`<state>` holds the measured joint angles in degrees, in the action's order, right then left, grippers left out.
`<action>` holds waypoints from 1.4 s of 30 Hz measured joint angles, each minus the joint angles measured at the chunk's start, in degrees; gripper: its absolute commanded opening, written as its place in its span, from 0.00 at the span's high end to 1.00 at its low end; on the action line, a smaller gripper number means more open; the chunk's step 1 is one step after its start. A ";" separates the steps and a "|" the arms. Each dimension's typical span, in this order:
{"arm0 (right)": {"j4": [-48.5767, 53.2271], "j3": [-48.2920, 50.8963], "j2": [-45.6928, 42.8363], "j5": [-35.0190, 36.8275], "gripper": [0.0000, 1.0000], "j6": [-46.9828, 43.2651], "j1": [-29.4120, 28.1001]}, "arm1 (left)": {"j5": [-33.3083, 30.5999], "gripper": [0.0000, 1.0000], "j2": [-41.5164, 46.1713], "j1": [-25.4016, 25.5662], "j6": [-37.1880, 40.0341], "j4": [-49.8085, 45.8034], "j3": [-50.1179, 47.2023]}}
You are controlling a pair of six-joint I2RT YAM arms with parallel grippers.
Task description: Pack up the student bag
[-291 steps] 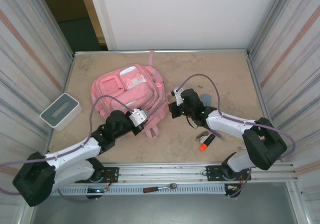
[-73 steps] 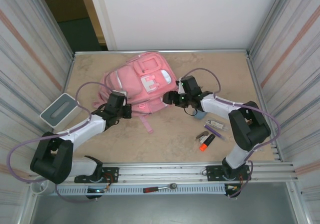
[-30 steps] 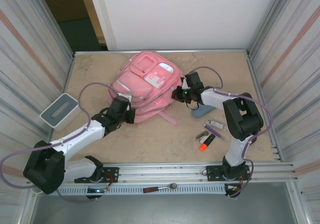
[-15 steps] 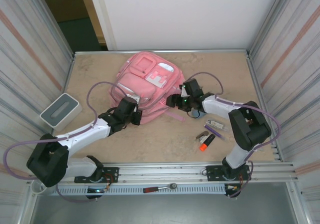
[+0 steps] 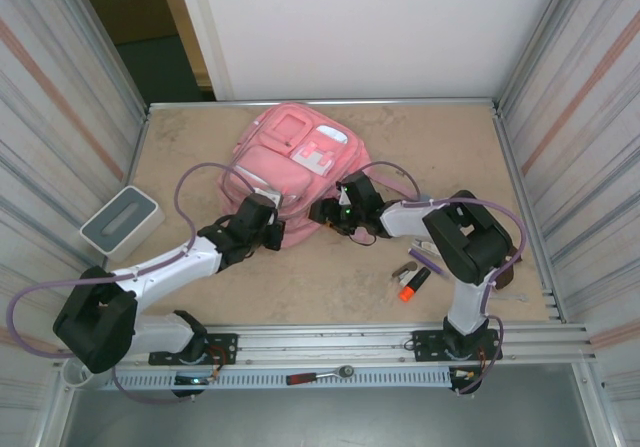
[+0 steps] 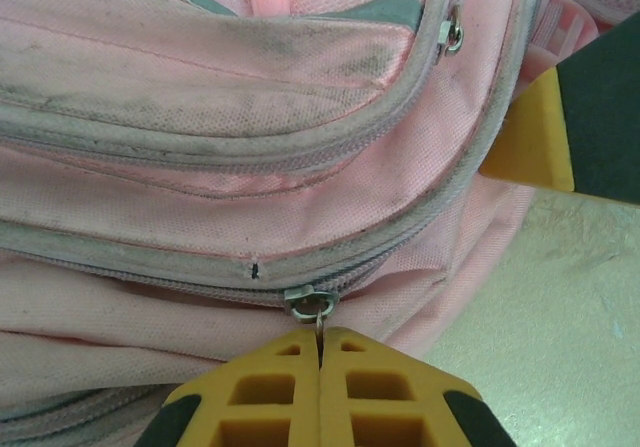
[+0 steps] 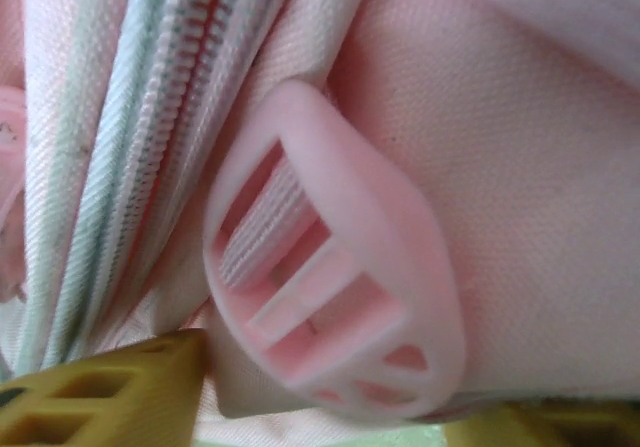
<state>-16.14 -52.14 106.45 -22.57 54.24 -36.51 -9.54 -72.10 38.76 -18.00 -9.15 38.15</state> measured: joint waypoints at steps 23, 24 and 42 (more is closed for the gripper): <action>19.15 -6.21 -3.37 -9.14 1.00 -16.02 13.05 | -5.66 1.00 2.03 -0.52 2.78 -1.79 0.00; 20.81 -7.96 -2.43 -9.57 1.00 -16.63 13.57 | -5.29 1.00 2.05 0.20 2.75 -1.36 0.00; 27.04 -9.88 -6.54 -7.56 0.34 -21.44 18.29 | -6.62 1.00 -9.01 11.85 -0.26 0.07 7.93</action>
<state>10.90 -62.02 99.92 -30.13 32.80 -18.22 -16.16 -81.10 50.61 -18.26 -9.08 46.09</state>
